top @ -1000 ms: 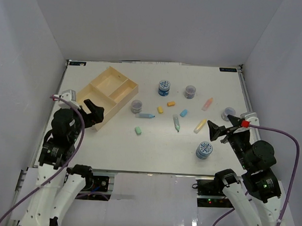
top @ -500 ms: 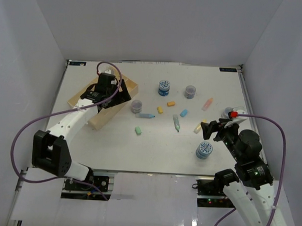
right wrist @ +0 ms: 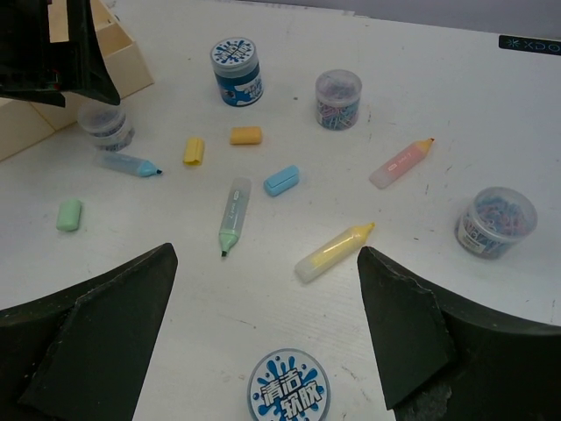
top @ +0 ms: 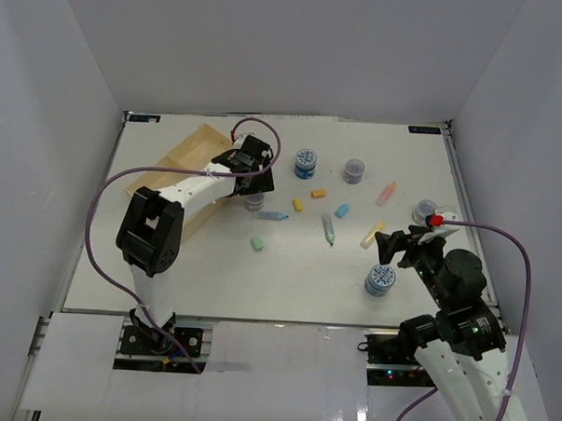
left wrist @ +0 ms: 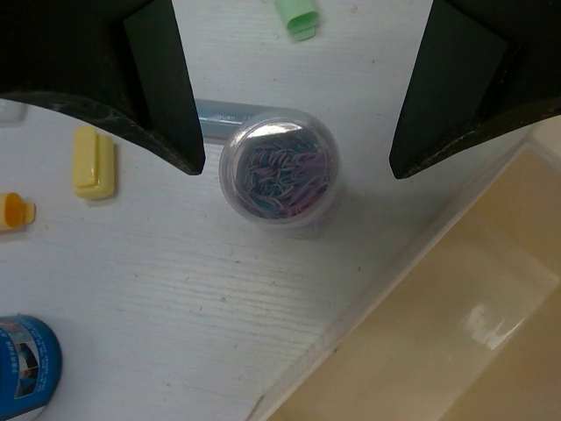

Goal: Sort the stationery into containers
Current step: Pick up the stationery from the center of the board, then place the stationery in the storage box.

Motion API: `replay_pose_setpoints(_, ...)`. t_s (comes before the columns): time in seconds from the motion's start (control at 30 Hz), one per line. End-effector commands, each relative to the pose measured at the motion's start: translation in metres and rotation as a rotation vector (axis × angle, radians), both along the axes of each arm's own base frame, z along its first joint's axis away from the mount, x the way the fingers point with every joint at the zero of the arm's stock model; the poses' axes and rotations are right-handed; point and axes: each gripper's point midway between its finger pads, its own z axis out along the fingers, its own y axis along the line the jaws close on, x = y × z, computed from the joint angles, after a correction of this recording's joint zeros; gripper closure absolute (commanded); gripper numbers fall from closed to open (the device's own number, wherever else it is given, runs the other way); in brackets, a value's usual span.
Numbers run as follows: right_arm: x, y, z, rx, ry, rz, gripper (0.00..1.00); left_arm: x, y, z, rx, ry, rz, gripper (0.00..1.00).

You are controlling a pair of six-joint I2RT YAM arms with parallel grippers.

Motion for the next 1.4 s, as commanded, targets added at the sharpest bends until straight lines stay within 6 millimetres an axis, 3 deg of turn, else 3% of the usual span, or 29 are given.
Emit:
replay_pose_setpoints(0.0, 0.002, -0.002, 0.01, 0.012, -0.052, -0.01, 0.1, 0.011, 0.005, 0.019, 0.083, -0.056, 0.017, 0.02)
replay_pose_setpoints(0.4, 0.001, -0.007, 0.009, 0.017, -0.071, -0.039, 0.1, 0.014, -0.008, -0.007, 0.155, -0.017, -0.031, 0.05)
replay_pose_setpoints(0.67, 0.0, -0.008, 0.01, 0.021, -0.077, -0.043, 0.1, 0.013, -0.019, -0.009, 0.156, -0.007, -0.057, 0.21)
replay_pose_setpoints(0.9, 0.0, -0.008, 0.01, 0.021, -0.078, -0.043, 0.1, 0.006, -0.022, -0.001, 0.135, -0.008, -0.072, 0.47)
replay_pose_setpoints(1.03, 0.0, -0.008, 0.011, 0.021, -0.08, -0.044, 0.1, 0.008, -0.022, 0.035, 0.105, -0.062, -0.07, 0.5)
replay_pose_setpoints(1.07, 0.0, -0.008, 0.011, 0.023, -0.081, -0.044, 0.1, 0.013, -0.022, 0.059, 0.098, -0.112, -0.07, 0.5)
replay_pose_setpoints(1.13, 0.0, -0.008, 0.011, 0.02, -0.079, -0.042, 0.1, 0.019, -0.016, 0.083, 0.109, -0.164, -0.063, 0.5)
replay_pose_setpoints(1.17, 0.0, -0.008, 0.012, 0.02, -0.079, -0.041, 0.1, 0.025, -0.012, 0.108, 0.116, -0.215, -0.059, 0.51)
replay_pose_setpoints(1.27, 0.0, -0.005, 0.013, 0.018, -0.076, -0.022, 0.1, 0.043, 0.009, 0.149, 0.101, -0.296, -0.026, 0.51)
replay_pose_setpoints(1.3, 0.0, -0.004, 0.013, 0.019, -0.074, -0.018, 0.1, 0.053, 0.026, 0.158, 0.104, -0.313, 0.007, 0.51)
replay_pose_setpoints(1.37, 0.001, -0.002, 0.012, 0.016, -0.072, -0.011, 0.1, 0.065, 0.041, 0.17, 0.102, -0.337, 0.035, 0.51)
